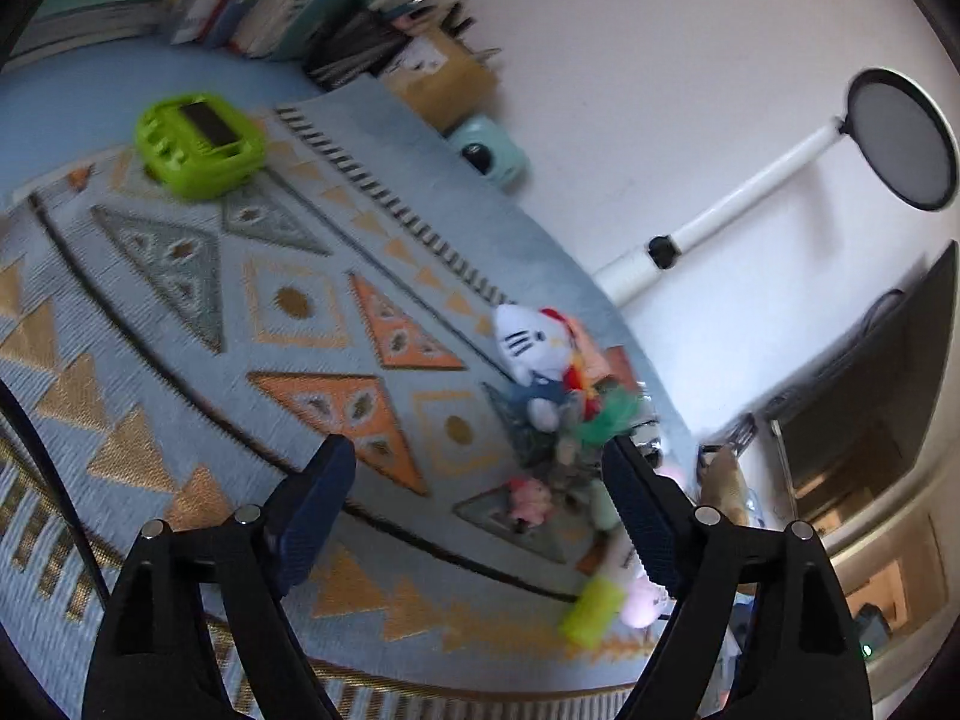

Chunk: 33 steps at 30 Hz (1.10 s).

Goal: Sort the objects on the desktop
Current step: 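Move both grippers back to the toy pile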

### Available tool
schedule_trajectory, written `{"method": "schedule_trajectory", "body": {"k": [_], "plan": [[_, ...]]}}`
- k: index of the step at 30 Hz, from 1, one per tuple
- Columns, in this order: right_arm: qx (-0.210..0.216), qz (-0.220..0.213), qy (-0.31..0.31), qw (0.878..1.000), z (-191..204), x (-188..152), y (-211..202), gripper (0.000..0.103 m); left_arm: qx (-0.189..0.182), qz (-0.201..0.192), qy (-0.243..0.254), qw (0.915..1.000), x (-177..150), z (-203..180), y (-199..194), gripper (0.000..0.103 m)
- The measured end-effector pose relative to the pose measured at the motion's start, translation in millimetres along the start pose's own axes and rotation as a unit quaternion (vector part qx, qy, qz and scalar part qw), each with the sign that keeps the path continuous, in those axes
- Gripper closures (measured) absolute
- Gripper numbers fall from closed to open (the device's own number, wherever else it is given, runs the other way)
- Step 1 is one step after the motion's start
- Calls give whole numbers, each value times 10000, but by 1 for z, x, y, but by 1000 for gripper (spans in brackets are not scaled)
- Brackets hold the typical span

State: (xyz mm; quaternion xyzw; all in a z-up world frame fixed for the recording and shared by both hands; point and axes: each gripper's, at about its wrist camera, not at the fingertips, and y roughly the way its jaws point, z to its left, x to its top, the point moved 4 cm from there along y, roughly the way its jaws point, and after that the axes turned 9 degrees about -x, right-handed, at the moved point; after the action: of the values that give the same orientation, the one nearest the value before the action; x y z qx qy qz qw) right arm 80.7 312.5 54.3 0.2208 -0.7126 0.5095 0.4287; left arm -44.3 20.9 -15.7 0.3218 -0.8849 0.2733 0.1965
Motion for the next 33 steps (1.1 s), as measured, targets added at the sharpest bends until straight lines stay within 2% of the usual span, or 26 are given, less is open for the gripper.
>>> {"method": "schedule_trajectory", "body": {"k": [2, 7, 14, 27, 29, 33], "plan": [[9, 319, 146, 9994, -7, -5, 16, 0, -25, 185, -6, 9998, -2, -1, 3, 18], [113, 982, 662, 9929, -25, -14, 40, 0, -27, 203, 30, 9998, -3, -1, 3, 18], [135, 1063, 564, 9926, -22, -15, 43, 0, 272, 491, 391, 9977, -8, -9, 14, 10], [153, 1074, 566, 9925, -21, -15, 43, 0, 265, 568, 483, 9969, -10, -11, 17, 5], [157, 1063, 573, 9926, -21, -15, 43, 0, 187, 634, 513, 9965, -12, -13, 17, 5], [162, 1084, 569, 9923, -21, -15, 43, 0, -300, 891, 816, 9922, -22, -30, 18, 5]]}}
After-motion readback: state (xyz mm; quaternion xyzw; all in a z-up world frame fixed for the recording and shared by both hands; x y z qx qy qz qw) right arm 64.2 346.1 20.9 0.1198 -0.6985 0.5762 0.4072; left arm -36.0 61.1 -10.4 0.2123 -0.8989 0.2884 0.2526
